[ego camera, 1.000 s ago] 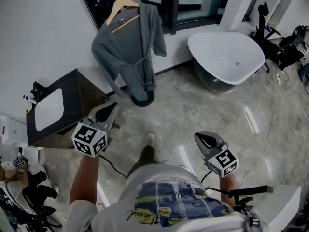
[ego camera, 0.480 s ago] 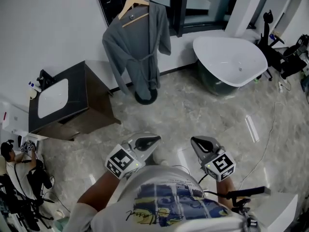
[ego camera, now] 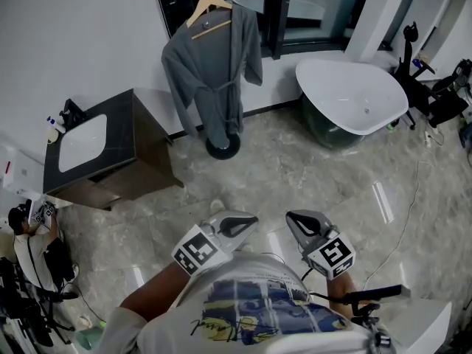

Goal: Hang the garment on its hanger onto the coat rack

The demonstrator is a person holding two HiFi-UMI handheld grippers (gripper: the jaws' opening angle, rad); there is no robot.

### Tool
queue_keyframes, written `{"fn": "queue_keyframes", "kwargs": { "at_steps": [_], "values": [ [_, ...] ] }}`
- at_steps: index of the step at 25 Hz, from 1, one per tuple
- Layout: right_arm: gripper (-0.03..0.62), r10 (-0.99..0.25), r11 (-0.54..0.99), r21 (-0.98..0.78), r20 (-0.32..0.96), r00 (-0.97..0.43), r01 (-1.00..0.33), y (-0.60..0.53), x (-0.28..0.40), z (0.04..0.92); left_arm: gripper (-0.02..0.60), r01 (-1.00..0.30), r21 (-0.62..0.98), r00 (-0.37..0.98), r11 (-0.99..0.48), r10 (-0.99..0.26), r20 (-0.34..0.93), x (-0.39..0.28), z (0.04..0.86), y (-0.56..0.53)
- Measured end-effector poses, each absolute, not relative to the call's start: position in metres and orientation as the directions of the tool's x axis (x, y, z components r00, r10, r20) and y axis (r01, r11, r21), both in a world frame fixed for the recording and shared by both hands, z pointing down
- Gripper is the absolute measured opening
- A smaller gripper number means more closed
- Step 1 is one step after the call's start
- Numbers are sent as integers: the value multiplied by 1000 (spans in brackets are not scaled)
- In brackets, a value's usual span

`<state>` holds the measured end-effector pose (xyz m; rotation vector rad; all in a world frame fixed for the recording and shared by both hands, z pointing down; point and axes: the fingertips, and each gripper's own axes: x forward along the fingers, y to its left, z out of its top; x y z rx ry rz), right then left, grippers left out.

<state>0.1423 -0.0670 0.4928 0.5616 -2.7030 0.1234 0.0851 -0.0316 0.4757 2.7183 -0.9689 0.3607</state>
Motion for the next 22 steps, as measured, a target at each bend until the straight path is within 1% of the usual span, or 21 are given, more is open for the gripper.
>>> {"fn": "queue_keyframes", "kwargs": {
  "at_steps": [10, 14, 22],
  "values": [
    [2, -369, 918, 7, 384, -846, -397, -57, 149, 494, 3, -623, 136, 766, -771, -566, 305, 95, 477, -26],
    [2, -359, 926, 32, 384, -851, -377, -54, 143, 486, 3, -627, 138, 764, -767, -569, 303, 93, 478, -25],
    [2, -341, 933, 27, 385, -858, -359, -61, 133, 492, 3, -635, 151, 759, -758, -574, 307, 83, 483, -32]
  ]
}}
